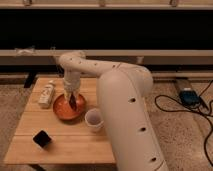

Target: Place the pepper in the ceramic bowl

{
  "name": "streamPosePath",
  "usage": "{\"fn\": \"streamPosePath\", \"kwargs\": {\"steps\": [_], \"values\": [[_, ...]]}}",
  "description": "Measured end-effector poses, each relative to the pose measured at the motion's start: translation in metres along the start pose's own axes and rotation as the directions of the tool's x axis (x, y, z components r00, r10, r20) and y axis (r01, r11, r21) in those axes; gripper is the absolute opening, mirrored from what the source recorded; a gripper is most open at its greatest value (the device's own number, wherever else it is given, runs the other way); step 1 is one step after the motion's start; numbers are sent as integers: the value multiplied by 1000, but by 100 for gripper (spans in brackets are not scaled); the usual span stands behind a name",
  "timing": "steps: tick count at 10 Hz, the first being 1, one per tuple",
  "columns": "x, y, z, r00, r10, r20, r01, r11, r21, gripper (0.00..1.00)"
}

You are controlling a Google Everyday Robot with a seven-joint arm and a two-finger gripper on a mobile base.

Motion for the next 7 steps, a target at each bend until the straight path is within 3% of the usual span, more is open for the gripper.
{"fn": "streamPosePath", "kwargs": {"steps": [4,7], "values": [[-2,-2,-6,1000,-7,15,7,1000,-6,76],[-7,-16,-29,997,22,80,-24,999,27,76]]}}
